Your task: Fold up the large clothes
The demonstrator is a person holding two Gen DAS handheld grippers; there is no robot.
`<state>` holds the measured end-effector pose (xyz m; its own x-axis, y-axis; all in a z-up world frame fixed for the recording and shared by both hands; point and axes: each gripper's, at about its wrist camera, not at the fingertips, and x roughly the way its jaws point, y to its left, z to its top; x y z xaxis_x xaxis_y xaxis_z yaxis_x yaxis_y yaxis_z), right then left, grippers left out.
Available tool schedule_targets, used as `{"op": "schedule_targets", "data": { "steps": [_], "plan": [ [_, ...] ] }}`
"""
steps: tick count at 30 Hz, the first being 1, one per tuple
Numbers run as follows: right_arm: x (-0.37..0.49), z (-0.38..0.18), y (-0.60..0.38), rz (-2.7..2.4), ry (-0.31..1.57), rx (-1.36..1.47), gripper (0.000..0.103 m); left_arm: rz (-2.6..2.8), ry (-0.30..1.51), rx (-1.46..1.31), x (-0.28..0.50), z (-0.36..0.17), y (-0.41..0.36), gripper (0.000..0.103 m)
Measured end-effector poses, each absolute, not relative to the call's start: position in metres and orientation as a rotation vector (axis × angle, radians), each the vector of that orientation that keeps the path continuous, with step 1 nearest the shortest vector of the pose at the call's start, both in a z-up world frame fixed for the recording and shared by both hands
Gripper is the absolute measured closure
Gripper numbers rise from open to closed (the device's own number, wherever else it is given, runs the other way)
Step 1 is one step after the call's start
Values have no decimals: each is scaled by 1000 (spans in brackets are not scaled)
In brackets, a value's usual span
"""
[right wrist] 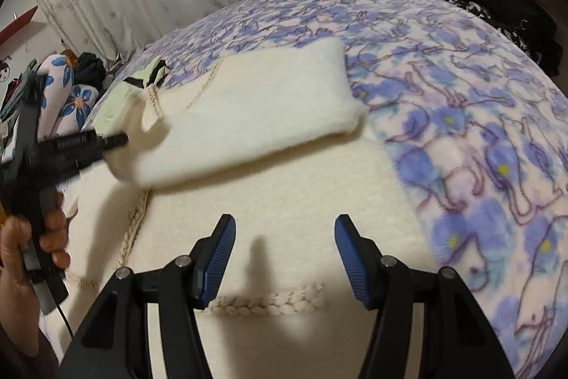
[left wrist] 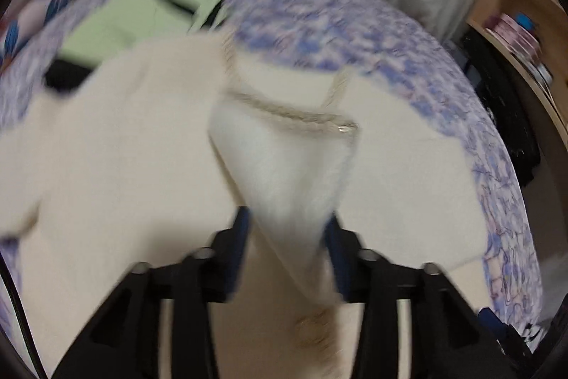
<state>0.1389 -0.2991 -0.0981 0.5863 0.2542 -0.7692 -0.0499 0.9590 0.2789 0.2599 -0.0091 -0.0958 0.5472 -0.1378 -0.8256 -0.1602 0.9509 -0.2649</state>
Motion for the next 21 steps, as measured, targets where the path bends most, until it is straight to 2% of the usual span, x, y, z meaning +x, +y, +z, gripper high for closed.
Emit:
{"op": "schedule_targets", "data": {
  "steps": [1, 3, 11, 18, 20, 21],
  "plan": [
    [139, -98, -298, 184, 933, 234, 45, 15, 1005, -353, 254, -102, 1, 30],
    [141, -95, -295, 190, 933, 215, 45, 2, 985, -440, 244, -106, 21, 22],
    [162, -72, -296, 188, 903, 185, 45, 67, 1004, -607, 241, -123, 88, 21],
    [228, -61, -330, 129, 911, 245, 40, -72, 1103, -499, 279, -136, 76, 21],
    [251, -65, -340, 112, 935, 271, 40, -125, 1120, -454, 289, -137, 60, 25],
    [262, -69, -345, 106, 951, 283, 40, -134, 1126, -434, 294, -137, 54, 33]
  ]
}}
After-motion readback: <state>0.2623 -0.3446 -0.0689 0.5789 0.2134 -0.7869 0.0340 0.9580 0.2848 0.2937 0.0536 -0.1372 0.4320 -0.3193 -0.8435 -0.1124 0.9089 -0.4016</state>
